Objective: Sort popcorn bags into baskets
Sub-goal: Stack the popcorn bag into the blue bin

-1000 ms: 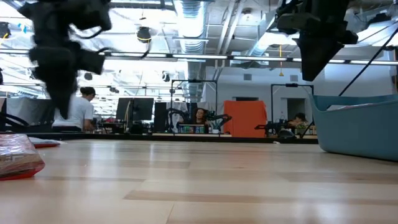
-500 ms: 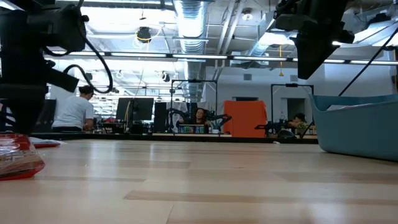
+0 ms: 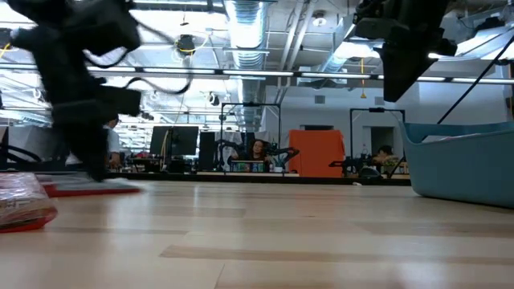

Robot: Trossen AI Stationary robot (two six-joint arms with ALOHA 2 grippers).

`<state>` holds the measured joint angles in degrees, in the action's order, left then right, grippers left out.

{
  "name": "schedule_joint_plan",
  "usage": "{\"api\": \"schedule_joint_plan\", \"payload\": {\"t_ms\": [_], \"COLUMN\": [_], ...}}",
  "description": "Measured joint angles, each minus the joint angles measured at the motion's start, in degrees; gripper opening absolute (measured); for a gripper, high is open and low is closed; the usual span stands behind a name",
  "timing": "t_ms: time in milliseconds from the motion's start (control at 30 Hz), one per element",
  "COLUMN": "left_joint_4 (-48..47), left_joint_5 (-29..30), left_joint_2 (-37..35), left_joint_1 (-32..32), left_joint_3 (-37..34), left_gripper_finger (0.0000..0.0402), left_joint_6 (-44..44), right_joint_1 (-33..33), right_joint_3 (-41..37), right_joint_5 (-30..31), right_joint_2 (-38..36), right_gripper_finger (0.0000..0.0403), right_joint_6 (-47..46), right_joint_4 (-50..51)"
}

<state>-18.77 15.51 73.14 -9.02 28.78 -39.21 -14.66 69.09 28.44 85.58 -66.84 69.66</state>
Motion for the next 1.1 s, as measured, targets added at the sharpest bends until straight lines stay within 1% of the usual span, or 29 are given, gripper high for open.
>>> {"api": "schedule_joint_plan", "payload": {"t_ms": [67,100,167,233,267,333,400,433,467,500,567,633,700,767,867,967,1100], "left_joint_4": [12.94,20.26,34.10,41.45,42.23,39.43,30.00,23.86,17.22,10.68,-1.90,-11.98,-18.98,-20.85,-21.52,-17.95,-10.66], "left_joint_5": [-0.65,-2.68,-9.57,-16.90,-20.85,-28.05,-32.83,-33.32,-32.30,-29.82,-21.84,-13.50,-8.68,-7.10,-6.82,-8.11,-11.62], "left_joint_2": [2.52,4.13,7.79,11.12,12.10,12.88,12.03,11.08,9.94,8.58,5.84,3.86,1.81,0.34,-0.88,-1.11,-1.11], "left_joint_1": [3.37,5.25,8.79,11.60,12.94,14.96,16.47,16.91,17.07,16.87,15.81,14.28,12.64,11.01,8.91,8.03,7.96], "left_joint_3": [-0.03,0.01,0.24,1.71,3.04,6.22,9.63,11.20,13.05,14.92,18.04,19.72,19.60,17.98,12.88,7.13,0.40], "left_gripper_finger": [0.0006,0.0006,0.0004,0.0002,0.0001,0.0000,0.0000,0.0000,0.0000,0.0000,0.0000,0.0000,0.0000,0.0000,0.0005,0.0025,0.0062], "left_joint_6": [3.95,6.04,9.05,10.97,12.12,14.29,17.84,20.34,23.35,26.39,31.13,32.77,31.33,28.06,23.56,19.46,12.92], "right_joint_1": [0.00,0.00,0.00,0.00,-0.02,-0.06,-0.41,-0.55,-0.72,-0.83,-1.22,-1.41,-1.75,-2.03,-2.27,-2.27,-2.27], "right_joint_3": [0.01,0.01,0.01,0.01,0.01,0.01,0.01,0.01,0.01,0.01,0.01,0.01,0.02,0.01,0.03,0.03,0.03], "right_joint_5": [0.14,0.16,0.16,0.16,0.15,0.12,0.16,0.15,0.16,0.14,0.20,0.64,1.84,2.88,3.60,3.60,3.60], "right_joint_2": [0.00,0.00,0.00,0.00,0.00,0.00,0.00,0.00,0.00,0.00,0.00,0.02,0.02,0.02,0.02,0.02,0.02], "right_gripper_finger": [0.0076,0.0076,0.0076,0.0076,0.0076,0.0076,0.0076,0.0076,0.0076,0.0076,0.0076,0.0076,0.0076,0.0076,0.0076,0.0076,0.0076], "right_joint_6": [-0.01,-0.01,0.01,0.01,-0.02,-0.01,-0.01,0.07,0.46,0.71,0.71,0.73,0.76,0.93,0.97,0.97,1.12], "right_joint_4": [-0.25,-0.61,-1.71,-2.66,-2.95,-3.39,-3.73,-3.89,-4.11,-4.40,-4.72,-4.81,-5.08,-5.62,-5.78,-5.85,-6.10]}}
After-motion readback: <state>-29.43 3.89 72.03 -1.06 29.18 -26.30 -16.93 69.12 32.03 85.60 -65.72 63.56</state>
